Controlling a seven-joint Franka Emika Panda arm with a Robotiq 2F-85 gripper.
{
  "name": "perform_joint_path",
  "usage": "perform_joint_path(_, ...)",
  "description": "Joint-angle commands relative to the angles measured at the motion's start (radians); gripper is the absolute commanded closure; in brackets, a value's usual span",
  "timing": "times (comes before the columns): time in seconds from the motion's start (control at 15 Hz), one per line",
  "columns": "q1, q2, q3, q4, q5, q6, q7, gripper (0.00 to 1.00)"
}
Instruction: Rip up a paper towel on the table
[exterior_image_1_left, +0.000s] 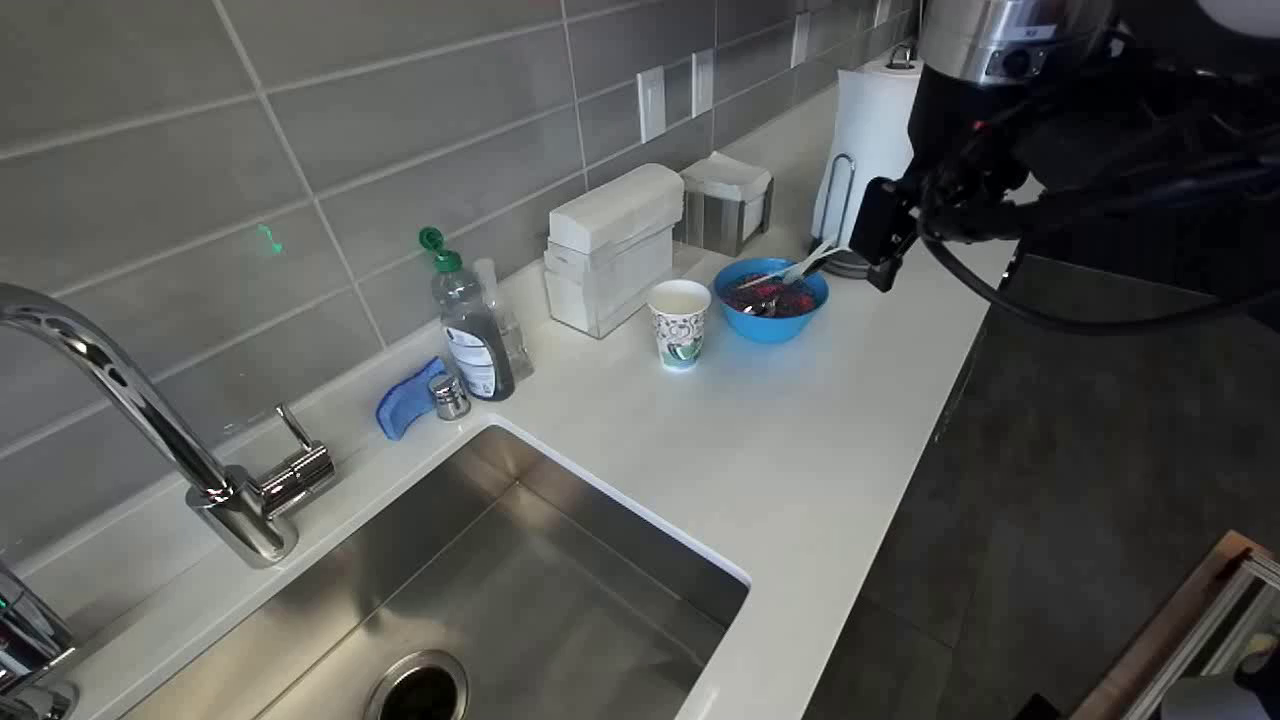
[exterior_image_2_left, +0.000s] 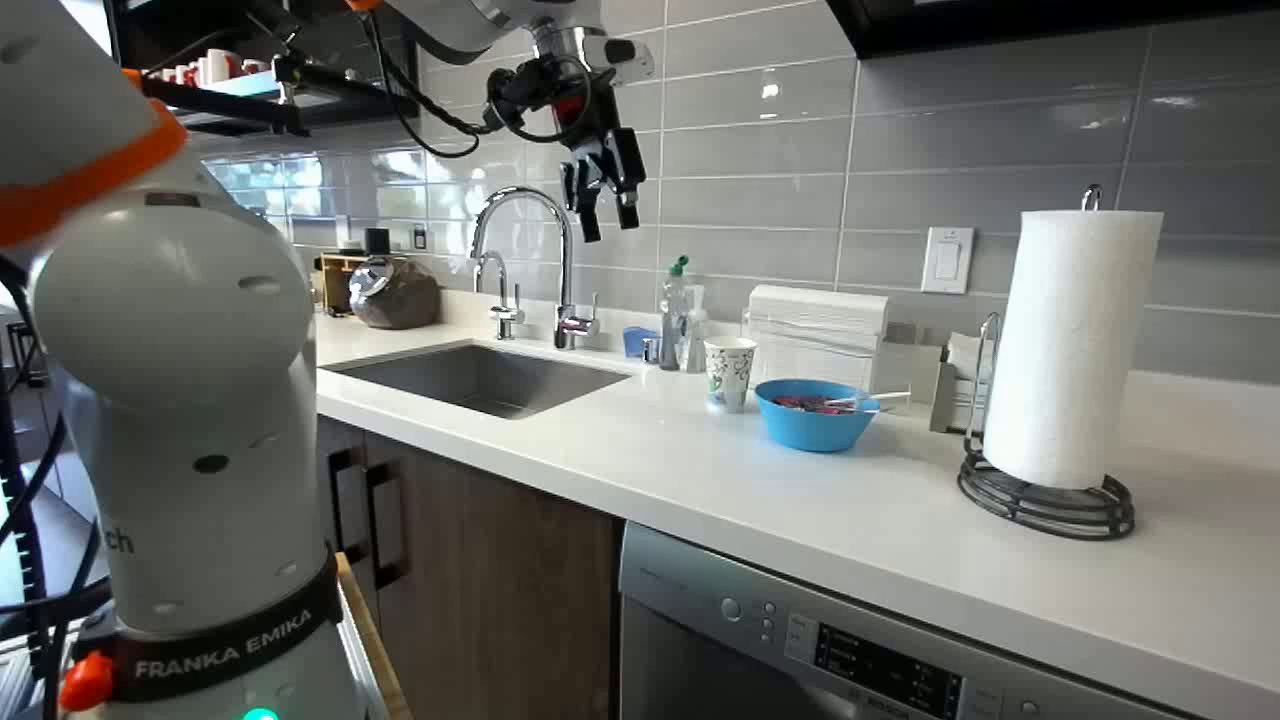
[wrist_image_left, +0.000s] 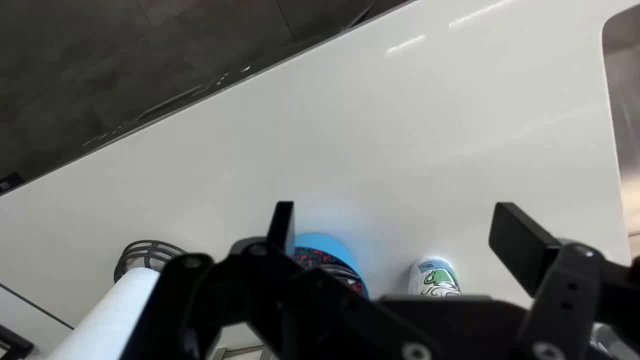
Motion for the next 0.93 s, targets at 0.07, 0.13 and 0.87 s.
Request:
perform_joint_path(0.07,0.026,0.006,-0.021,0.003,-0.015,-0.004,0.013,0.00)
perform_joint_path(0.13,0.027,0.006,-0.021,0.003,-0.015,-0.004,0.013,0.00)
perform_joint_path(0.87,-0.135,0.298,0.062,0.166,-0.310,0.251,0.322,0.00)
